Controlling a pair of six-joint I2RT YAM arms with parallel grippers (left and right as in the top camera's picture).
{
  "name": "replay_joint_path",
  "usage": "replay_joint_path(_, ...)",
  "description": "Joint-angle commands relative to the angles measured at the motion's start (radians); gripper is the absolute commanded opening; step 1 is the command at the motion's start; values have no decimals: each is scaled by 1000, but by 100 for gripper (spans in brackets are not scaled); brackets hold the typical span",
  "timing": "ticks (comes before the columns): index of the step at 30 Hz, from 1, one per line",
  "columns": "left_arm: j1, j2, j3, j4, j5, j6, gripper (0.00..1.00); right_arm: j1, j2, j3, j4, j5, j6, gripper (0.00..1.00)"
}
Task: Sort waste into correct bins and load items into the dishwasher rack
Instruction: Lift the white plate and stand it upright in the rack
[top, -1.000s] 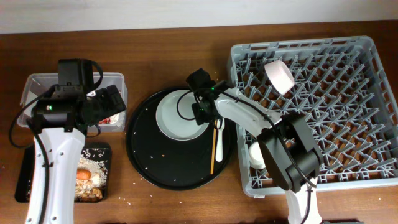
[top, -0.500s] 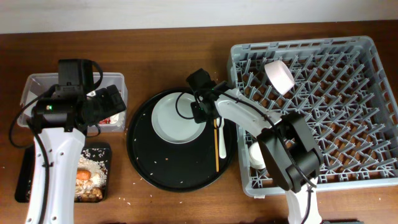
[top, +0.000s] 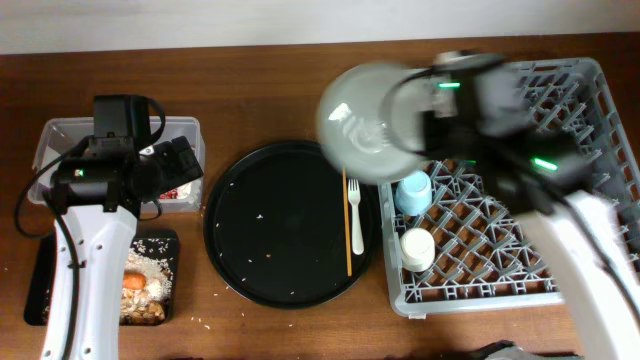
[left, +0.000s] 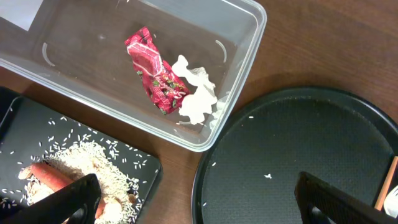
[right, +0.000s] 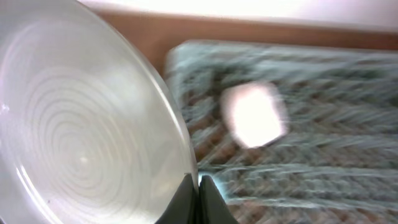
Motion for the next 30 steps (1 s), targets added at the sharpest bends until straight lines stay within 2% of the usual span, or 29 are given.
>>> replay_joint_path(1, 6, -12, 14, -1, -7, -3, 99, -218, -105, 17, 0, 176, -325, 4)
replay_joint_path(3, 6, -12, 14, -1, -7, -3, 99, -326, -79, 16, 4, 240, -391, 4)
replay_joint_path(5, 6, -12, 14, -1, -7, -3, 99, -356, -9, 16, 4, 275, -411, 4)
replay_joint_path(8, 6, -12, 14, -1, -7, -3, 99, -332, 118, 16, -35, 613, -411, 4)
replay_joint_path(10, 6, -12, 14, -1, -7, -3, 99, -332, 131, 16, -69, 721, -410, 4)
replay_joint_path(12, 6, -12, 14, -1, -7, -3, 99, -332, 131, 8, -108, 730, -385, 4)
replay_joint_path(15, 6, -12, 14, -1, -7, -3, 99, -315, 131, -100, -154, 752, -243, 4)
replay_joint_path(19, 6, -12, 14, -1, -7, -3, 99, -207, 140, -241, -101, 752, -241, 4)
replay_joint_path(23, 6, -12, 14, -1, -7, -3, 99, -126, 145, -310, -64, 741, -241, 4)
replay_joint_path(26, 6, -12, 14, -2, -7, -3, 99, -123, 145, -310, -42, 746, -245, 4)
replay_joint_path(30, 6, -12, 14, -1, -7, -3, 99, -124, 145, -310, -40, 642, -249, 4)
